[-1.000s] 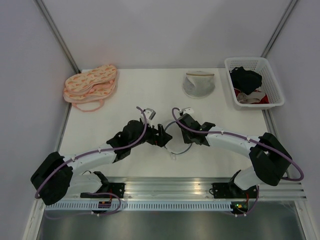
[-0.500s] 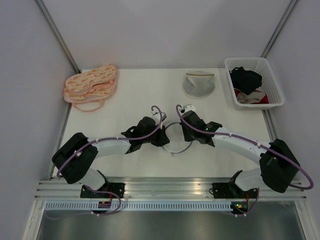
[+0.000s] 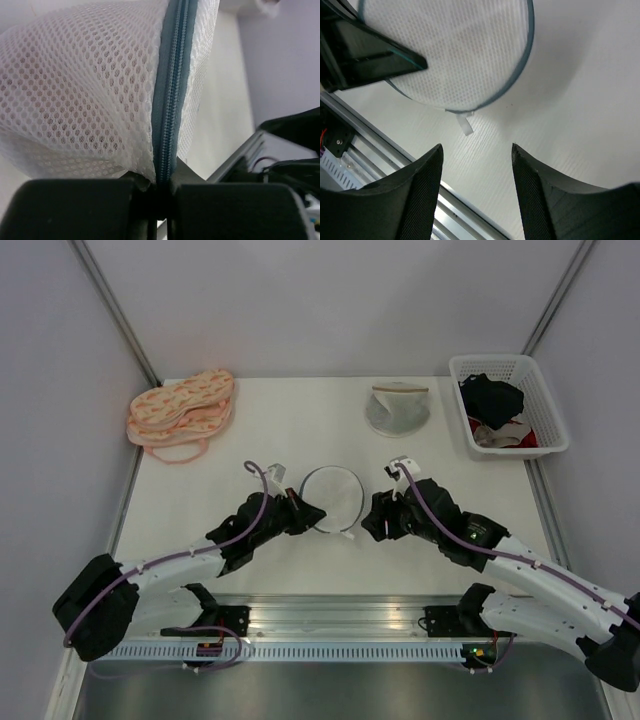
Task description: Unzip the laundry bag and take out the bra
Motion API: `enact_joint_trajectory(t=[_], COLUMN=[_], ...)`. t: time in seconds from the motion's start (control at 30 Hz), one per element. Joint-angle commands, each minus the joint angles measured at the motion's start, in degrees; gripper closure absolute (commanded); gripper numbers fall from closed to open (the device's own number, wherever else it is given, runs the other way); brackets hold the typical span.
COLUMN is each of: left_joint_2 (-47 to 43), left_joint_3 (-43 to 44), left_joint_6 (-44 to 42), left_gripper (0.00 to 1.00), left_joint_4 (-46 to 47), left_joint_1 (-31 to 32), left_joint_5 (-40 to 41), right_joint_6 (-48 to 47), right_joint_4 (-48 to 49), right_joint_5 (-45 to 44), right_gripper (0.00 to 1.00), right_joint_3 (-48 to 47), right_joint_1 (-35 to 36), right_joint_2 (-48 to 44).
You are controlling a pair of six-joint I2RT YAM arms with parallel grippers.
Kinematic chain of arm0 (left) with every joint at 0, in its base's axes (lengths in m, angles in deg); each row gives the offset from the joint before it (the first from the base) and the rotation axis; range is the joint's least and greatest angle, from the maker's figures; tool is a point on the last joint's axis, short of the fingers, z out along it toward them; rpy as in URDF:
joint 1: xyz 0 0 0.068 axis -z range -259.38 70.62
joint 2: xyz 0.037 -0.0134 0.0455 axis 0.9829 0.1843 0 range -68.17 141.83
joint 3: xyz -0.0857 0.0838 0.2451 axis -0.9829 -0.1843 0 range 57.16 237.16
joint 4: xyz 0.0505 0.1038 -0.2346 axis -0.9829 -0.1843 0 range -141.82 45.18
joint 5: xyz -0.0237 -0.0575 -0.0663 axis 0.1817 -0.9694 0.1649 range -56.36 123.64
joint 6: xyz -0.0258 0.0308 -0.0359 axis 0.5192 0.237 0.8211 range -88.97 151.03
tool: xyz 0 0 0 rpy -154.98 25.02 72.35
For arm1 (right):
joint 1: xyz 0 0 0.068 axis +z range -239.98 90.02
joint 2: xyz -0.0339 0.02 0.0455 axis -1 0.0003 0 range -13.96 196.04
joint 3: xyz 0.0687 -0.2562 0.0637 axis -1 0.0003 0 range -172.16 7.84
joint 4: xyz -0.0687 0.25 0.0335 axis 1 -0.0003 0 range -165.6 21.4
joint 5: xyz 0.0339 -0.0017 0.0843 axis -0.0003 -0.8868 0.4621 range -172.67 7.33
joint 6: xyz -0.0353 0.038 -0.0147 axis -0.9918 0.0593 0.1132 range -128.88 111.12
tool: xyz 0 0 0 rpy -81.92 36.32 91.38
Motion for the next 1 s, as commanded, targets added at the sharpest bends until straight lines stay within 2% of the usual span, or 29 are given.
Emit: enact_joint_trajectory(t=[0.0, 0.13, 0.23, 0.37, 0.77, 0.87, 0.9, 0.97], left_joint_2=[-7.0, -9.7, -6.9, -1.7, 8.3, 10.6, 11.5, 12.2], left_joint_3=[-3.4, -5.3, -6.1, -7.1, -8.9, -8.7, -8.6, -8.6], left_joint_6=[15.4, 23.2, 30.1, 34.7, 43.3, 43.8, 43.8, 44.0], left_gripper=[0.98, 0.98, 0.98, 0.98, 0.98, 0.98, 0.98, 0.98], left_joint_4=[8.9, 10.7, 15.3, 21.6, 37.9, 39.7, 40.8, 41.4], left_joint_1=[-0.4, -1.6, -3.3, -4.8, -5.4, -5.5, -5.5, -5.5], left_joint_5=[5.3, 2.7, -6.6, -14.6, -22.6, -23.6, -24.0, -24.6], right_joint_6=[2.2, 1.8, 0.7, -1.0, -2.6, -2.9, -2.9, -2.9], right_joint_4=[0.4, 2.8, 5.5, 9.1, 13.4, 13.4, 13.4, 13.7], right_joint_5=[2.2, 3.3, 7.0, 8.6, 9.9, 9.8, 9.4, 9.5], right_gripper=[0.38, 0.39, 0.39, 0.40, 0.42, 0.47, 0.53, 0.58], right_joint_3=[3.6, 5.8, 6.6, 7.3, 8.6, 8.6, 8.6, 8.7], right_joint_1=[0.5, 0.7, 0.7, 0.8, 0.9, 1.0, 1.0, 1.0], right_joint_2=[-4.4, -6.7, -6.0, -5.4, 0.0, -0.4, -0.5, -0.8])
